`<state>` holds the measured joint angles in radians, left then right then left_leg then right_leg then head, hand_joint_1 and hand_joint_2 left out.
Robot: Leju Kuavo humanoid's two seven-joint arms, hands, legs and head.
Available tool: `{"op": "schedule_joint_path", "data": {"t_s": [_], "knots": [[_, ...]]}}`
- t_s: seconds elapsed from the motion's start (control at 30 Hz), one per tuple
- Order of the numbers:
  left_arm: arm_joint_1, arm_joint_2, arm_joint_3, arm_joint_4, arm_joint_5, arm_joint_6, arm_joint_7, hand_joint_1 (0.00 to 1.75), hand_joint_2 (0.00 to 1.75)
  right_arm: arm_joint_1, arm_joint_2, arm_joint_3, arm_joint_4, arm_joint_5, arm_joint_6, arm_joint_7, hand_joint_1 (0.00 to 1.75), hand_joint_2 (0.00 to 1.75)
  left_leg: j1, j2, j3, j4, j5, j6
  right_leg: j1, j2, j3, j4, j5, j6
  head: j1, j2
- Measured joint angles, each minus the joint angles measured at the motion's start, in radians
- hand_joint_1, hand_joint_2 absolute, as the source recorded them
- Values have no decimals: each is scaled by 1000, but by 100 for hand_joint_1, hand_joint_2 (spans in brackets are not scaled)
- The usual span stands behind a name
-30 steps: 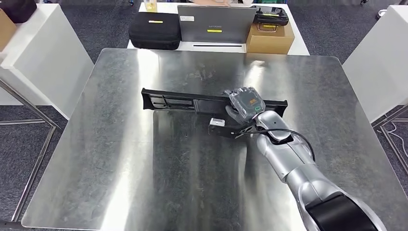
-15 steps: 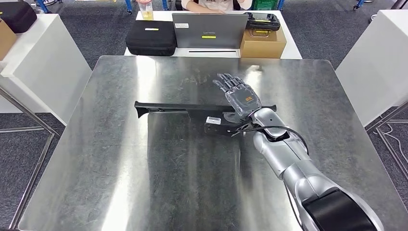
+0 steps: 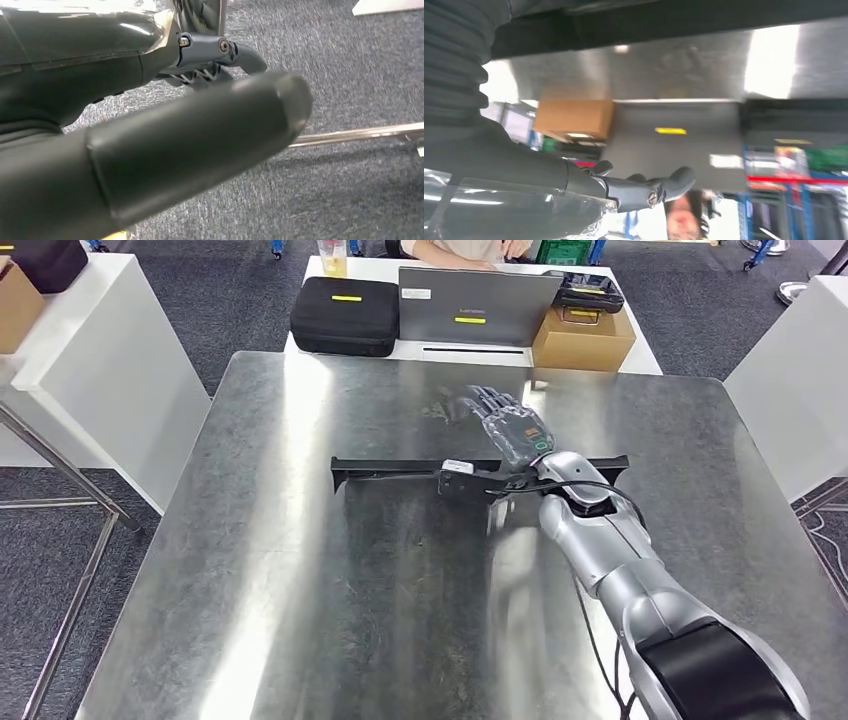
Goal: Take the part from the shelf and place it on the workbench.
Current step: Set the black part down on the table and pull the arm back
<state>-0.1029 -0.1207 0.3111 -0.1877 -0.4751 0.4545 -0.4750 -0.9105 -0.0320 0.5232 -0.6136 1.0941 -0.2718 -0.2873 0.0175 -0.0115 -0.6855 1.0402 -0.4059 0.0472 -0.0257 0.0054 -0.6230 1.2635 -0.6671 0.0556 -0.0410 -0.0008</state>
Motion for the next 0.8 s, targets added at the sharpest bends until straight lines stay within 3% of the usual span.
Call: {"op": "schedule_joint_path", "data": {"t_s": [0.03, 0.07, 0.13, 0.17, 0.23, 0.33, 0.43, 0.8], "knots": [[1, -1, 0, 0, 0, -2, 0, 0, 0, 2, -8, -3, 4, -1, -3, 5, 0, 175, -4, -2, 3, 0, -2, 3, 4, 0, -26, 33, 2, 2, 1, 0], [2, -2, 1, 0, 2, -3, 1, 0, 0, 3, -15, -6, 7, -1, -9, 13, 0, 175, -8, -4, 7, 0, -3, 5, 8, 0, -34, 25, 23, 7, 2, 0], [2, -3, 4, 0, 8, -6, 1, 0, 0, -7, -34, -17, 9, 1, -29, 35, 0, 175, -14, -7, 13, 0, -4, 7, 16, 0, -3, -95, 104, 12, 2, 0], [2, -4, 6, 0, 11, -8, 1, 0, 0, -16, -47, -25, 9, 3, -42, 47, 0, 175, -19, -9, 15, 2, -5, 7, 21, 0, 19, -164, 140, 9, 2, 0], [3, -7, 11, 0, 18, -12, 0, 0, 0, -38, -77, -41, 9, 7, -60, 66, 0, 175, -26, -12, 13, 5, -9, 10, 25, -2, 45, -244, 178, -3, 1, 0], [8, -7, 17, 0, 24, -14, 0, 0, 0, -63, -113, -59, 9, 10, -66, 73, 0, 175, -27, -12, 11, 5, -10, 18, 26, -1, 49, -253, 185, -15, 1, 0], [9, -6, 26, 0, 25, -15, 2, 0, 0, -71, -130, -67, 9, 11, -67, 72, 0, 175, -23, -7, 13, 4, -7, 13, 31, 4, 48, -252, 188, -20, 2, 0], [9, -8, 35, 0, 25, -15, 3, 0, 0, -72, -145, -72, 9, 13, -69, 75, 0, 175, -18, -5, 13, 1, -6, 9, 34, 5, 47, -252, 188, -23, 2, 0]]}}
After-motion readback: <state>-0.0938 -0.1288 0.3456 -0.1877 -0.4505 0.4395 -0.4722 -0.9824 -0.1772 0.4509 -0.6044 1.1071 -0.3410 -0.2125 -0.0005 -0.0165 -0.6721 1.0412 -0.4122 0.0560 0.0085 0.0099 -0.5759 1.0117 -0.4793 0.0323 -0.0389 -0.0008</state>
